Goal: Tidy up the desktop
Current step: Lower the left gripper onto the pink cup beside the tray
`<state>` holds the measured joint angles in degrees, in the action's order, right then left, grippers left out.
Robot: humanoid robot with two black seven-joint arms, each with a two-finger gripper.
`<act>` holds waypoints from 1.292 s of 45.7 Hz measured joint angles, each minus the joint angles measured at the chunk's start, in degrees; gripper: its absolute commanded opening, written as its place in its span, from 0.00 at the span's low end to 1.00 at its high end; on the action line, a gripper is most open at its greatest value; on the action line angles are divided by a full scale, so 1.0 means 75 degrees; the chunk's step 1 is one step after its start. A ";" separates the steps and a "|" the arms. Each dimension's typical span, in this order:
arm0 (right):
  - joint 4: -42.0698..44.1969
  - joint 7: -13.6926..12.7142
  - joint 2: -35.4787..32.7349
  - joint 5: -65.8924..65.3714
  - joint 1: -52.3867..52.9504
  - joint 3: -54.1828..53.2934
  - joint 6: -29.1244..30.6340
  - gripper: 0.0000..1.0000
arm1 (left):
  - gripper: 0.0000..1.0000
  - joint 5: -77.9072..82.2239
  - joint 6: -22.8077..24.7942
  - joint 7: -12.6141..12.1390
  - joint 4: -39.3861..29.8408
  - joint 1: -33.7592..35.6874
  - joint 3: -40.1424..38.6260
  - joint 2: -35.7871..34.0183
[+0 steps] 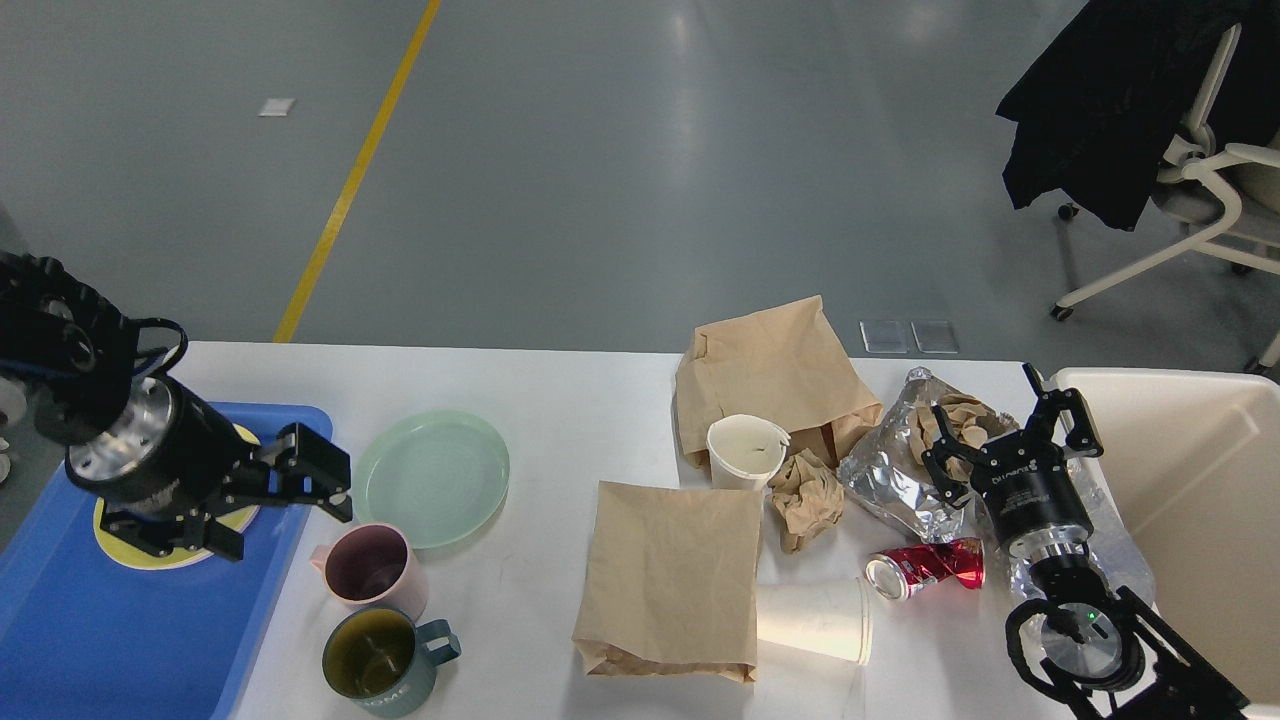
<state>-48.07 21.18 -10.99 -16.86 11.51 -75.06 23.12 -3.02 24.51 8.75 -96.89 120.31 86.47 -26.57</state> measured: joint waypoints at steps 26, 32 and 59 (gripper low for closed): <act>0.0000 0.0000 0.0000 0.0000 0.0000 0.0000 0.0000 1.00 | 0.94 -0.0401 -0.2270 0.0028 0.2081 -0.3728 -0.1335 0.0535; 0.0000 0.0000 0.0000 0.0007 0.0000 0.0000 0.0000 1.00 | 0.94 -0.0416 -0.2722 0.0018 0.2299 -0.4078 -0.1449 0.0668; 0.0000 0.0000 0.0000 0.0001 0.0000 0.0000 0.0000 1.00 | 0.70 -0.0404 -0.3009 -0.0007 0.2993 -0.5156 -0.1864 0.0734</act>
<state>-48.07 21.18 -10.99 -16.86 11.51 -75.06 23.12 -6.05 1.94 8.70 -74.44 81.63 72.49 -21.07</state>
